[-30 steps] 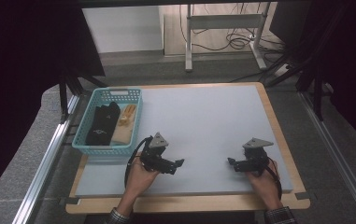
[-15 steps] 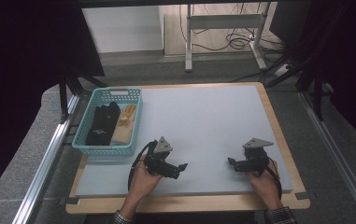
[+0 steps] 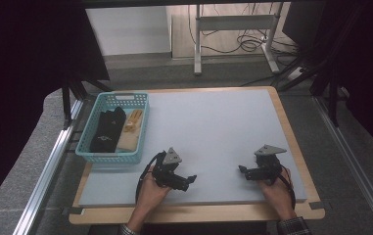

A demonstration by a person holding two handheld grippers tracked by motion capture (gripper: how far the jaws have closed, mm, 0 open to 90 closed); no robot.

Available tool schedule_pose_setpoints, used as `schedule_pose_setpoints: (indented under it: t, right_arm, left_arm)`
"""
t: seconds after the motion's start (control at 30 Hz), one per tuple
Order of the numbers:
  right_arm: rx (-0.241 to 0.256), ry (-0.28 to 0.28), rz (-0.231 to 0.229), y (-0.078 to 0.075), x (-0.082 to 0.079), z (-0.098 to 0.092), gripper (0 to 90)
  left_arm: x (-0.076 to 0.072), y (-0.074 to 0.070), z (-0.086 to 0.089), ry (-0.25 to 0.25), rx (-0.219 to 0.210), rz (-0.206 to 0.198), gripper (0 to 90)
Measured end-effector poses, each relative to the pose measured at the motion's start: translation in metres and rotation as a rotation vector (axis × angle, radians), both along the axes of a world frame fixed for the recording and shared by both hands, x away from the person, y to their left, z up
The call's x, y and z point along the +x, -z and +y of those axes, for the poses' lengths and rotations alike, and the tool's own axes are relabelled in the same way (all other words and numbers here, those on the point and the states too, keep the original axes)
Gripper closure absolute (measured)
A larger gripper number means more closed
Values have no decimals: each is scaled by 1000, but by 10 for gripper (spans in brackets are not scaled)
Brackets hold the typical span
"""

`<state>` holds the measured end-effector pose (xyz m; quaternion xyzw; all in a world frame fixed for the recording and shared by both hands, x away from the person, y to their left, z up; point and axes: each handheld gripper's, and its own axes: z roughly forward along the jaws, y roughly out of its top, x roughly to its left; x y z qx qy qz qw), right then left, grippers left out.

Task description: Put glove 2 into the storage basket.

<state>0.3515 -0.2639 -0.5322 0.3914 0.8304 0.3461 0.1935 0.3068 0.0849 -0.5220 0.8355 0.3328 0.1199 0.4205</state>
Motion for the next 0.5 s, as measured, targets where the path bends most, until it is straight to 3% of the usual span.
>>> schedule_pose_setpoints:
  t: [0.5]
  right_arm:
    - [1, 0, 0, 0, 0, 0, 124]
  left_arm:
    - [0, 11, -3, 2, 26, 16, 0]
